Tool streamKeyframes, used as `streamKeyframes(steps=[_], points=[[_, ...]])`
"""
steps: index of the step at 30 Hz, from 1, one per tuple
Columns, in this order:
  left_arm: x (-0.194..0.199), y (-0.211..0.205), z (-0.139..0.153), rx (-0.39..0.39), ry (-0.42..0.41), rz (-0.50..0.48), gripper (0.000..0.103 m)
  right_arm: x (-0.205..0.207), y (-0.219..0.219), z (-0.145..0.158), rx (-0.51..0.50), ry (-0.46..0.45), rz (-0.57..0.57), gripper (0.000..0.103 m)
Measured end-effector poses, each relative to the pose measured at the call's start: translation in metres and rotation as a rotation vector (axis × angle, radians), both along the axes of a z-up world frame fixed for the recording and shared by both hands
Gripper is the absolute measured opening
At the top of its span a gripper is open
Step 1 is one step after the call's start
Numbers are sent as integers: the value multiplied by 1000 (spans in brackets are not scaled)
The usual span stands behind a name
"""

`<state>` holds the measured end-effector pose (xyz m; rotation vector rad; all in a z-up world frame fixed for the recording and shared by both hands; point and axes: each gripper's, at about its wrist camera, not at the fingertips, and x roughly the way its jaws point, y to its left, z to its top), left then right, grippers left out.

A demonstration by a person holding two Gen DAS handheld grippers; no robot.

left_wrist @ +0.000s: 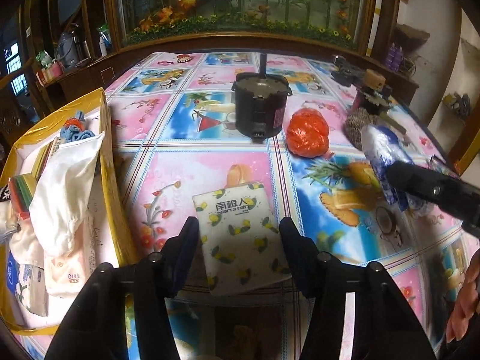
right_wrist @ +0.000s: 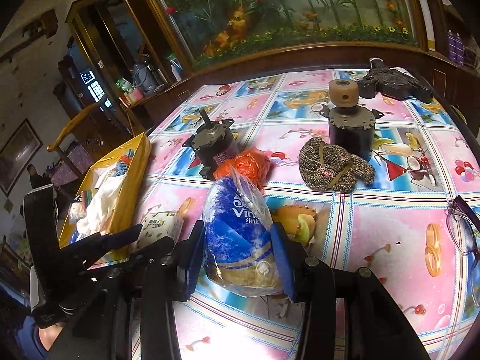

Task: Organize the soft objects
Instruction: 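Grasp the blue Vinda bag with the right tool, then grasp the floral tissue pack with the left tool while the right holds the Vinda bag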

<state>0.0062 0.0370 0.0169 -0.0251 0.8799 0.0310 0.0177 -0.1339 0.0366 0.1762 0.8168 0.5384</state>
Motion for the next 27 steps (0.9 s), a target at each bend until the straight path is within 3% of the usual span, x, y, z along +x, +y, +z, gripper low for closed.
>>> streamKeyframes(steps=[3, 6, 8, 9, 18, 27], points=[[2, -3, 0, 2, 12, -5, 59, 0, 1, -1, -2, 2, -1, 47], [7, -10, -7, 63, 37, -20, 65, 0, 1, -1, 0, 0, 1, 47], [6, -13, -8, 89, 20, -27, 63, 0, 1, -1, 3, -1, 2, 47], [4, -13, -7, 89, 5, -28, 55, 0, 1, -1, 3, -2, 2, 47], [-18, -10, 22, -27, -119, -57, 54, -2, 0, 2, 14, -7, 4, 47], [-31, -8, 27, -74, -135, -60, 54, -3, 1, 2, 12, -4, 8, 47]])
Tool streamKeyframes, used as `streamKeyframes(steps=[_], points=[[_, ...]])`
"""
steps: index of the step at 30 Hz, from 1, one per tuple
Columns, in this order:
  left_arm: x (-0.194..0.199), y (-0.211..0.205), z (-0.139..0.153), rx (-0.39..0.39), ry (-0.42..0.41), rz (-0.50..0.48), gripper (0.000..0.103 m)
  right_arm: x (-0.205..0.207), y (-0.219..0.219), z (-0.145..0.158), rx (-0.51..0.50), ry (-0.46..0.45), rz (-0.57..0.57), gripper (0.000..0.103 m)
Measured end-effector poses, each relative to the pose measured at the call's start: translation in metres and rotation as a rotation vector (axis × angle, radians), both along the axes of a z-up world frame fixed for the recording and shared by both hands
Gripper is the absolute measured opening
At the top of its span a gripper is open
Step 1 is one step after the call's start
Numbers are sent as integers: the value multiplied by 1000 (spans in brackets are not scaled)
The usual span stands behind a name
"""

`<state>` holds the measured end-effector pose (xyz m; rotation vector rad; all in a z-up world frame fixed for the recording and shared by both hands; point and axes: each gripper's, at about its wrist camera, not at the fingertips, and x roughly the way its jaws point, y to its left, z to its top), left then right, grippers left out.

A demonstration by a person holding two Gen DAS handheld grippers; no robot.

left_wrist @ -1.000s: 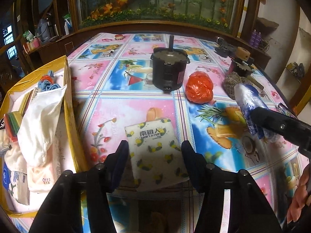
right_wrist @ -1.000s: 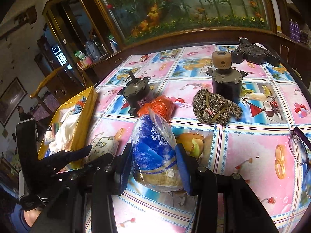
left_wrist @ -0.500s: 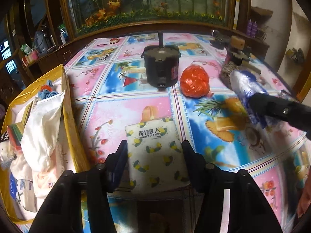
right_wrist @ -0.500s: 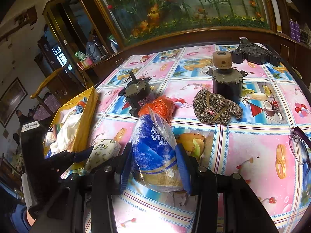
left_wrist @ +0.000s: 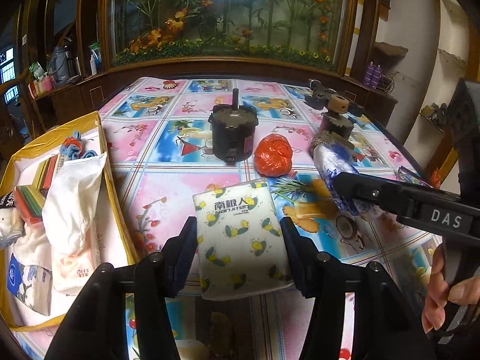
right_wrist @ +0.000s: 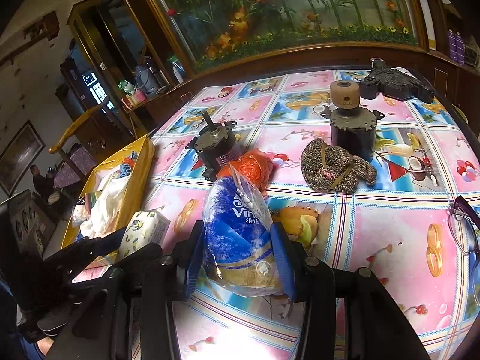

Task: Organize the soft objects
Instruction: 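Grasp the floral tissue pack with the left tool while the right holds the Vinda bag, then carry the tissue pack and Vinda bag into the box and open both tools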

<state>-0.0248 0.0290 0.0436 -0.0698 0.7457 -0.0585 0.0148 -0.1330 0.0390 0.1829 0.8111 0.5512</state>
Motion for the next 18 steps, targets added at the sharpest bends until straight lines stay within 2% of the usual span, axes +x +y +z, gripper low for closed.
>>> streamKeyframes(steps=[11, 18], points=[[-15, 29, 28, -54, -61, 52, 54, -5, 6, 4, 2, -33, 28, 47], [-28, 70, 41, -115, -85, 105, 54, -8, 21, 4, -18, -58, 65, 47]])
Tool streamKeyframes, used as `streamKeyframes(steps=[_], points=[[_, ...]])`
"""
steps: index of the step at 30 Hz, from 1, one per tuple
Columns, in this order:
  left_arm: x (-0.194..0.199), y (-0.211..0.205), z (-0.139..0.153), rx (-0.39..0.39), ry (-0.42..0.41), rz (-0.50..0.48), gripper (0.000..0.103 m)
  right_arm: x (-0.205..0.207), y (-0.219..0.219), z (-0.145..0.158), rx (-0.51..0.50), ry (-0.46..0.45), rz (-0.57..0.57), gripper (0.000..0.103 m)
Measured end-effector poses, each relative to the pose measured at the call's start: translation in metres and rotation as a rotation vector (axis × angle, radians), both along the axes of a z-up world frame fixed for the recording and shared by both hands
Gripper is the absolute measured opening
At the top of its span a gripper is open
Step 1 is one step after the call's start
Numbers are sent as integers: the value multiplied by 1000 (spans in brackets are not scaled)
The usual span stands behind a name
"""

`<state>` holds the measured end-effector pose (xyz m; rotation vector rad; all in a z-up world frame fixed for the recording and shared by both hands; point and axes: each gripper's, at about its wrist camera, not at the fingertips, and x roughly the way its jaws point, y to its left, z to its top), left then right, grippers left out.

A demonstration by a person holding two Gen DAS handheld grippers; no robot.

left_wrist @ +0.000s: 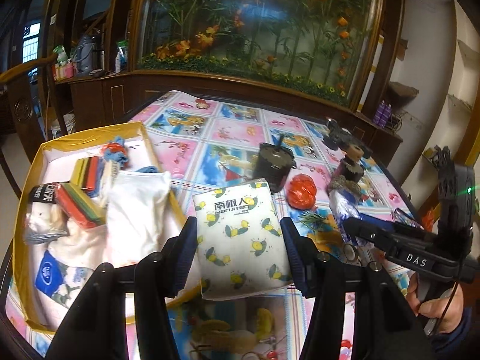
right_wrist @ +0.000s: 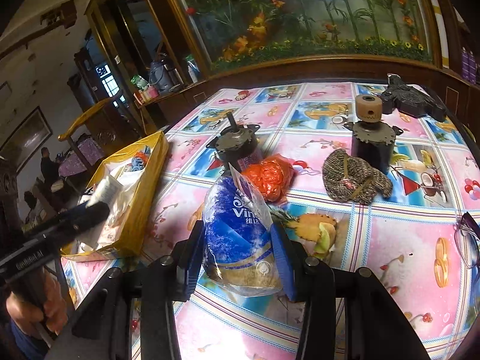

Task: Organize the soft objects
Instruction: 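Carry the tissue pack and Vinda bag into the box and open both tools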

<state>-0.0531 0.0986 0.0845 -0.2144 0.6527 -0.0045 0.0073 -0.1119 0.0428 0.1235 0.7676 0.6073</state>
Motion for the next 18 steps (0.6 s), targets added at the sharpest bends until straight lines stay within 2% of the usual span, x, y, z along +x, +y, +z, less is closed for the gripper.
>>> streamKeyframes(steps=[7, 14, 18], points=[[-10, 45, 9, -48, -11, 49, 54, -6, 29, 5, 31, 29, 57, 47], [-23, 91, 14, -70, -22, 111, 54, -20, 88, 23, 67, 35, 155, 48], [-29, 124, 12, -86, -20, 163, 54, -25, 128, 39, 59, 9, 216, 48]])
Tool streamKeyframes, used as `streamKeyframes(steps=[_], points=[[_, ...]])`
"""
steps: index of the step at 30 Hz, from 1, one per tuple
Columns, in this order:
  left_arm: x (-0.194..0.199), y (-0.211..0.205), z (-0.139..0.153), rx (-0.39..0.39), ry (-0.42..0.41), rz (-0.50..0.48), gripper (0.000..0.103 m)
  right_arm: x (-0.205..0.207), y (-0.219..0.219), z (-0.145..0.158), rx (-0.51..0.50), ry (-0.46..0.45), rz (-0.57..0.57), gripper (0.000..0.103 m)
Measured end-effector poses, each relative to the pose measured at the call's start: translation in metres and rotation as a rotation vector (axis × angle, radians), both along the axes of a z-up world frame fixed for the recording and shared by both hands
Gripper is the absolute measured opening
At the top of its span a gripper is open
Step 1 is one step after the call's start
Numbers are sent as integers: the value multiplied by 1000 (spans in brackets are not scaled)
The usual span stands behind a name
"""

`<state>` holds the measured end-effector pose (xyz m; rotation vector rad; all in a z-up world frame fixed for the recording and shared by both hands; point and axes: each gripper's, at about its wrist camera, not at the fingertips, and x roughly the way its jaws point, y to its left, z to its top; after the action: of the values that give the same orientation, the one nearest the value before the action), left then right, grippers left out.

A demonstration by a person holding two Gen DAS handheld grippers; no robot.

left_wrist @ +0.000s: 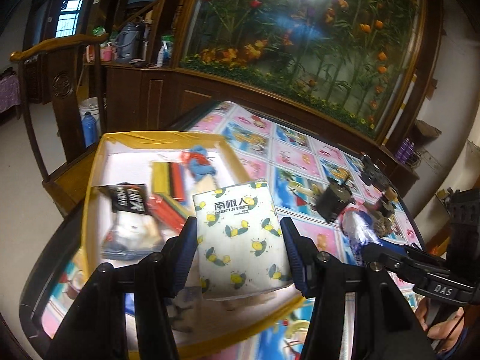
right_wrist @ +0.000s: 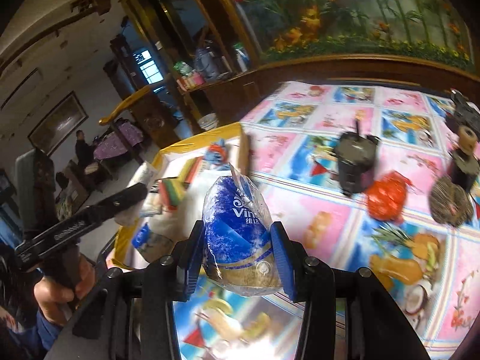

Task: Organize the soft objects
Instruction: 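Carry the tissue pack and Vinda bag into the box and open both tools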

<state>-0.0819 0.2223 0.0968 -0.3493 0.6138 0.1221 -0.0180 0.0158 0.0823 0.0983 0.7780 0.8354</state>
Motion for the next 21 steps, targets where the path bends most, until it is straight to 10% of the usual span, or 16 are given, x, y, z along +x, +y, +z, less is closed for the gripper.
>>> streamKeyframes(steps=[21], points=[[42, 100, -27, -43, 106, 120, 54, 57, 153, -31, -89, 138, 65, 48]])
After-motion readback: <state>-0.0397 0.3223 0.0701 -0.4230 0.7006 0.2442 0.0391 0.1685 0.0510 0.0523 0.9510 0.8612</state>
